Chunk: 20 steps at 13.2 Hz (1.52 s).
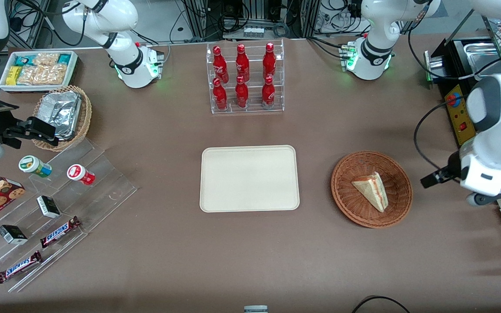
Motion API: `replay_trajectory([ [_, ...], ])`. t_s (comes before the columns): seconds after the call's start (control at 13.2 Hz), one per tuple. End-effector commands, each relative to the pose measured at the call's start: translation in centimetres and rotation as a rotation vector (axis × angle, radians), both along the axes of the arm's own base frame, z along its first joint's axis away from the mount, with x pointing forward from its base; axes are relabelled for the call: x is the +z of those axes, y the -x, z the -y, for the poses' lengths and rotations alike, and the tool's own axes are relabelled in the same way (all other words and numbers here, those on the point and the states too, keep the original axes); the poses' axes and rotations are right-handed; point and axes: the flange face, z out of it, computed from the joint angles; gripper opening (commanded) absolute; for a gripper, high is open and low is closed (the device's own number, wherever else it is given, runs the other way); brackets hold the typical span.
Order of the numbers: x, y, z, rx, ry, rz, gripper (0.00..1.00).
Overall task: Place sandwich from basket to tray
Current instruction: 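Move the left gripper down over the wrapped sandwich in the wicker basket, then close the left gripper on the sandwich's upright edge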
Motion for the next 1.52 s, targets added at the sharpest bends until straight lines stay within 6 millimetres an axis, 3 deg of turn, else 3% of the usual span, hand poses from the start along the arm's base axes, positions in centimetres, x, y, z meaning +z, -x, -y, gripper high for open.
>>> replay_trajectory([
  [0.0, -1.9, -0.4, 0.9, 0.100, 0.003, 0.002, 1.00],
  [0.08, -3.0, -0.4, 1.3, 0.118, 0.005, -0.001, 1.00],
  [0.3, -6.5, -0.4, 5.5, 0.191, 0.010, 0.023, 1.00],
  [0.53, -8.7, 0.5, 8.7, 0.154, 0.009, 0.017, 1.00],
  [1.14, -13.3, 2.5, 8.9, 0.157, 0.007, 0.031, 1.00],
  [1.44, -14.5, 3.1, 9.2, 0.152, 0.009, 0.031, 1.00],
])
